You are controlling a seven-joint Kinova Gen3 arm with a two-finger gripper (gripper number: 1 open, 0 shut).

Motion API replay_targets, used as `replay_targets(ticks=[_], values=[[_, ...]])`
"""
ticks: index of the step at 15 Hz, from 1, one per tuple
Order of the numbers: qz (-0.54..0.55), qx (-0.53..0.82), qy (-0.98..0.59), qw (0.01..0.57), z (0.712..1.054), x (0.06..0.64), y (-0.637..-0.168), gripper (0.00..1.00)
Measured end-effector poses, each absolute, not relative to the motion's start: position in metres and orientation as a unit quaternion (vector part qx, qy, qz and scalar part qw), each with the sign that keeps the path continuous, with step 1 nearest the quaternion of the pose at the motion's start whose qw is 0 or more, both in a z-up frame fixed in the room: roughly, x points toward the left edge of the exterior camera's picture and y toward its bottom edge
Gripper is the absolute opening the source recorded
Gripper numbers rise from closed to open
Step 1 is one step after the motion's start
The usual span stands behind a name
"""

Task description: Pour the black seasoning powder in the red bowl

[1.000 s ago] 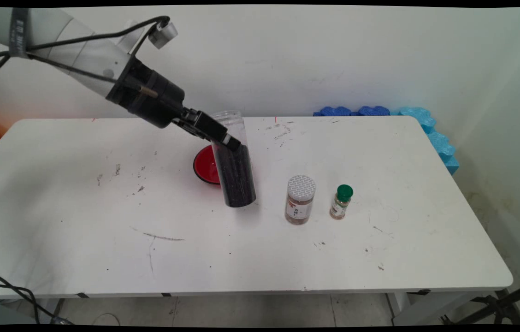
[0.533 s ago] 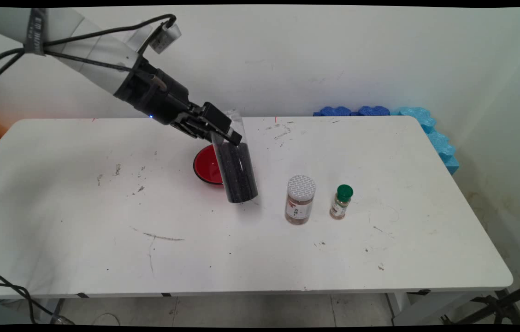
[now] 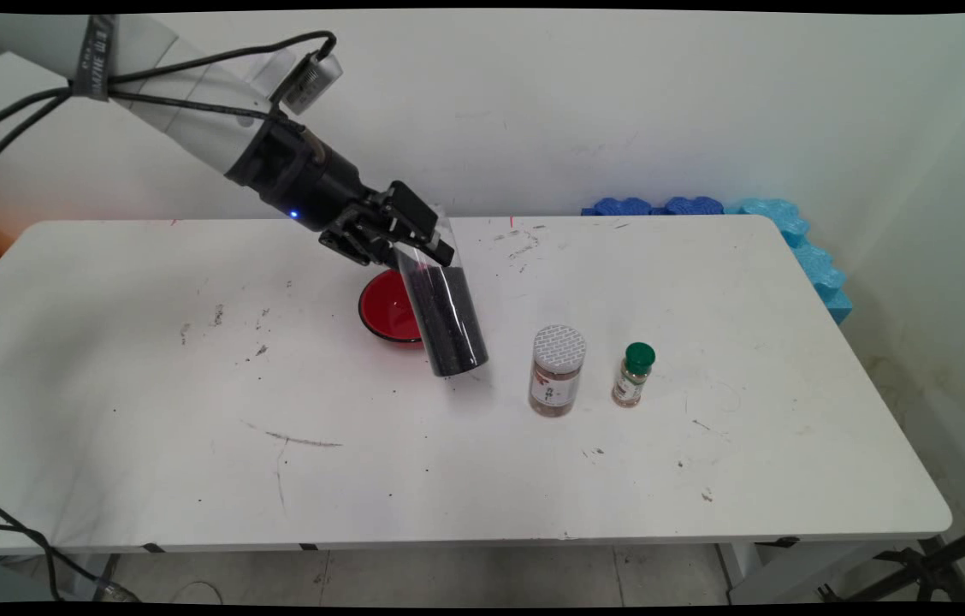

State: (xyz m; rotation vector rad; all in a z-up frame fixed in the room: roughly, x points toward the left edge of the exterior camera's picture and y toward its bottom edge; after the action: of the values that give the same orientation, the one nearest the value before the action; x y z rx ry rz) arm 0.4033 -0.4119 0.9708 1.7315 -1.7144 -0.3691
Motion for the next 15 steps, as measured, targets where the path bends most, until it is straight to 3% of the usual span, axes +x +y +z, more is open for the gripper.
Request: replay_targets(ticks=[15], values=[[-0.207, 0.775, -0.521, 0.290, 0.946, 0.406, -0.430, 0.00]])
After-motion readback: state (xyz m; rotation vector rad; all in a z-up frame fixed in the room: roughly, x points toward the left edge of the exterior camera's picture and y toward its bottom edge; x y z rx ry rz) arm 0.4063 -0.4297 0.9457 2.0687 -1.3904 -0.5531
